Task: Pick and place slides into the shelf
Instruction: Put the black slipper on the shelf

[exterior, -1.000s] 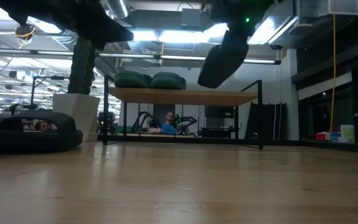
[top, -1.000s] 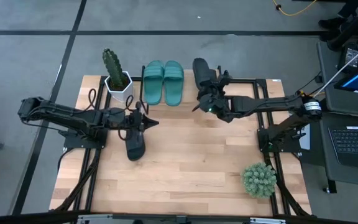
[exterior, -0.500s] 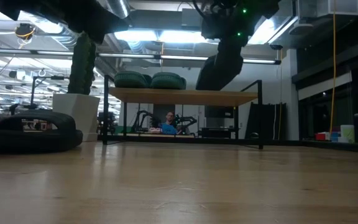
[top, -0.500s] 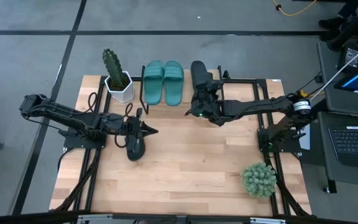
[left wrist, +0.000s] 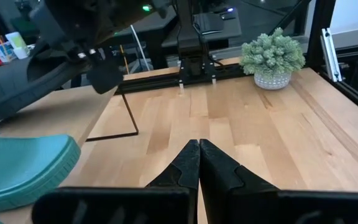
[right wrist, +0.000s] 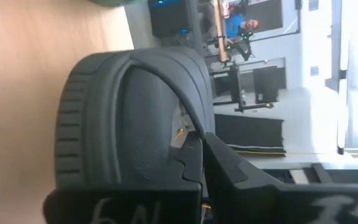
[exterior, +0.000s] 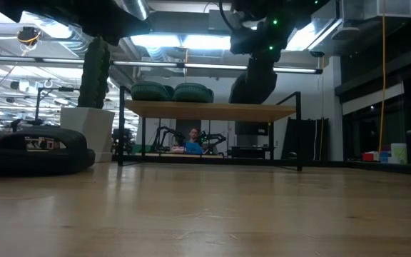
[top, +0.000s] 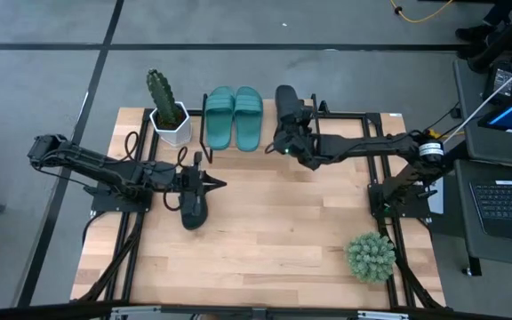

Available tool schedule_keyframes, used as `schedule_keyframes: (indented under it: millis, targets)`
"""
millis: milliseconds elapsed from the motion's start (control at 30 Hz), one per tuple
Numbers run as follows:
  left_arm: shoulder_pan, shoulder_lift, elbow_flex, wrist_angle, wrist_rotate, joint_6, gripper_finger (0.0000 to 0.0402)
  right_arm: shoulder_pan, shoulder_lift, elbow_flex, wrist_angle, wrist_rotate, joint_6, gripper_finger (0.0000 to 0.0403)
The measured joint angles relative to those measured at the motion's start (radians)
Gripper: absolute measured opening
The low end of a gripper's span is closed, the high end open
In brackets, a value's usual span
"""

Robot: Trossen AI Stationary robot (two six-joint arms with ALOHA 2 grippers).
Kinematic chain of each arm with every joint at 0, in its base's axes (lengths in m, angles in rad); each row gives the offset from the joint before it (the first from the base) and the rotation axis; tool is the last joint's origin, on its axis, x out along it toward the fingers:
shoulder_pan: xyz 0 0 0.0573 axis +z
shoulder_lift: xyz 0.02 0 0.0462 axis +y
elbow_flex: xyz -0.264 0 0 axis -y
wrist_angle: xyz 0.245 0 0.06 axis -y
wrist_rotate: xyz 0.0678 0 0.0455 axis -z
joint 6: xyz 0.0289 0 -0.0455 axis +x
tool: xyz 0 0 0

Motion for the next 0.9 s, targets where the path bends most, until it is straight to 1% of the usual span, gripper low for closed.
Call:
schedule_keyframes:
  millis: [100, 267, 367, 467, 633, 767, 900]
  targets:
    - [0.000, 0.000, 0.000, 0.000, 0.000, 0.000, 0.0004, -0.025, 0.000, 0.000, 0.058, -0.076, -0.038, 0.0003]
    - [0.000, 0.000, 0.000, -0.002, 0.000, 0.000, 0.0004, -0.050, 0.000, 0.000, 0.147, -0.101, -0.126, 0.0003]
    - [0.000, 0.000, 0.000, -0.002, 0.000, 0.002, 0.0004, -0.061, 0.000, 0.000, 0.155, -0.137, -0.151, 0.0003]
    - [0.000, 0.000, 0.000, -0.002, 0.000, 0.002, 0.0004, -0.068, 0.015, 0.000, 0.152, -0.145, -0.155, 0.0003]
    - [0.000, 0.000, 0.000, -0.003, 0.000, 0.002, 0.0004, -0.071, 0.065, 0.002, 0.153, -0.192, -0.157, 0.0003]
    - [0.000, 0.000, 0.000, -0.004, 0.000, 0.001, 0.0004, -0.068, 0.099, 0.002, 0.153, -0.192, -0.173, 0.0003]
    - [0.000, 0.000, 0.000, -0.004, 0.000, 0.002, 0.0004, -0.060, 0.101, 0.002, 0.165, -0.191, -0.180, 0.0003]
